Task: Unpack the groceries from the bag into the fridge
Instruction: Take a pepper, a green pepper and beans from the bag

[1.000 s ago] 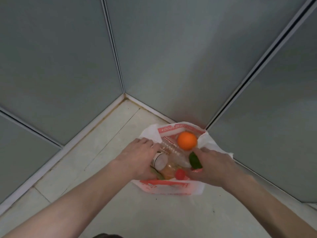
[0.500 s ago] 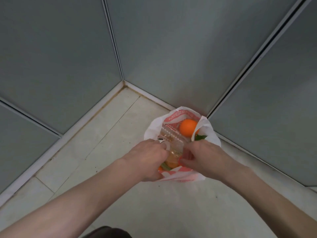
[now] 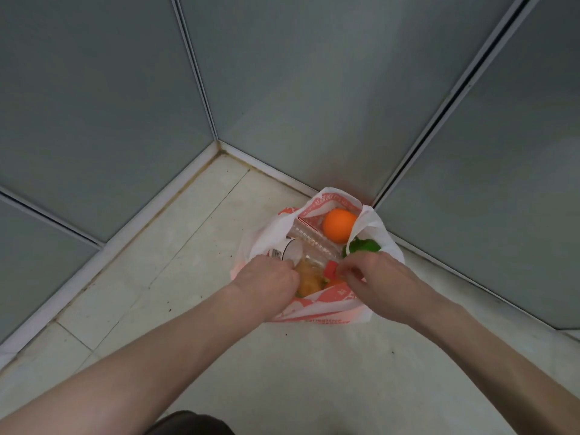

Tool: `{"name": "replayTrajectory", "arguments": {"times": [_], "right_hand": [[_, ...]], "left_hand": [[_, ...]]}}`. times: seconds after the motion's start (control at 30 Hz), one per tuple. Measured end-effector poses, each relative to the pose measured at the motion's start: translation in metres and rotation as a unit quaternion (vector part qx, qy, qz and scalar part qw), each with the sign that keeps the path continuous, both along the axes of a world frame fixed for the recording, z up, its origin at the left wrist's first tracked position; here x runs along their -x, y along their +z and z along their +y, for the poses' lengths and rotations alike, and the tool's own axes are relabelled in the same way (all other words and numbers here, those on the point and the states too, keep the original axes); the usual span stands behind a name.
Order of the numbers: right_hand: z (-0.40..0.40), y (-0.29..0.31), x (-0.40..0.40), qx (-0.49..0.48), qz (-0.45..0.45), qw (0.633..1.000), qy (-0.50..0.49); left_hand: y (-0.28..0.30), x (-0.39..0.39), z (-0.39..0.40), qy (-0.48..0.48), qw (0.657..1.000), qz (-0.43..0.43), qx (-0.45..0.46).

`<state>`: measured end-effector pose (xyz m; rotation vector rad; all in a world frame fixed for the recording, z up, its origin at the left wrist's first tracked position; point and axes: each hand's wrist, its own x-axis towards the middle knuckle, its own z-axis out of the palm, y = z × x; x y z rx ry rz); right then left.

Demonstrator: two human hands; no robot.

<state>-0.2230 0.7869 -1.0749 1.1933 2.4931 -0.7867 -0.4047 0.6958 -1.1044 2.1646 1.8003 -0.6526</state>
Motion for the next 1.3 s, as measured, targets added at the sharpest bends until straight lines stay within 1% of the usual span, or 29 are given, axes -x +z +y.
{"name": "replayTrajectory", "arguments": {"times": [0.1, 0.17, 0.3, 0.37, 0.43, 0.53, 0.6, 0.67, 0.73, 0.93, 1.07, 1.13, 1.23, 1.3], "right_hand": [[0.003, 0.003, 0.001, -0.066, -0.019, 0.998, -0.003], [0.008, 0.003, 0.006, -0.116, -0.009, 0.993, 0.025], [0.018, 0.001, 0.019, -0.137, 0.116, 0.982, 0.058], [0.022, -0.004, 0.026, -0.148, 0.139, 0.976, 0.078], [0.026, -0.010, 0.029, -0.148, 0.113, 0.978, 0.094], [0.030, -0.016, 0.026, -0.150, 0.030, 0.983, 0.098], [0.031, -0.018, 0.020, -0.162, -0.022, 0.983, 0.079], [0.030, -0.019, 0.014, -0.186, -0.051, 0.979, 0.060], [0.029, -0.019, 0.010, -0.206, -0.065, 0.975, 0.062], [0.033, -0.017, -0.002, -0.224, -0.080, 0.970, 0.044], [0.035, -0.019, -0.016, -0.204, -0.083, 0.975, 0.019], [0.035, -0.020, -0.021, -0.209, -0.067, 0.976, -0.002], [0.032, -0.021, -0.026, -0.219, -0.026, 0.974, -0.060], [0.033, -0.020, -0.031, -0.248, 0.004, 0.965, -0.082]], "left_hand": [[-0.004, -0.008, 0.009, -0.032, 0.999, 0.040, -0.008], [-0.011, -0.012, 0.013, -0.059, 0.997, 0.053, -0.011], [-0.022, -0.016, 0.014, -0.096, 0.993, 0.055, -0.046], [-0.026, -0.017, 0.014, -0.102, 0.992, 0.058, -0.045], [-0.031, -0.016, 0.010, -0.099, 0.992, 0.060, -0.044], [-0.033, -0.009, 0.003, -0.092, 0.993, 0.051, -0.048], [-0.034, -0.005, 0.000, -0.083, 0.995, 0.040, -0.049], [-0.032, -0.002, -0.002, -0.067, 0.996, 0.031, -0.058], [-0.031, -0.001, -0.003, -0.045, 0.995, 0.026, -0.079], [-0.026, -0.001, -0.001, 0.002, 0.994, 0.016, -0.110], [-0.020, -0.001, 0.001, 0.054, 0.992, -0.023, -0.110], [-0.016, 0.000, 0.004, 0.066, 0.992, -0.027, -0.108], [-0.012, -0.002, 0.005, 0.086, 0.986, -0.045, -0.135], [-0.009, -0.005, 0.001, 0.100, 0.981, -0.057, -0.155]]}}
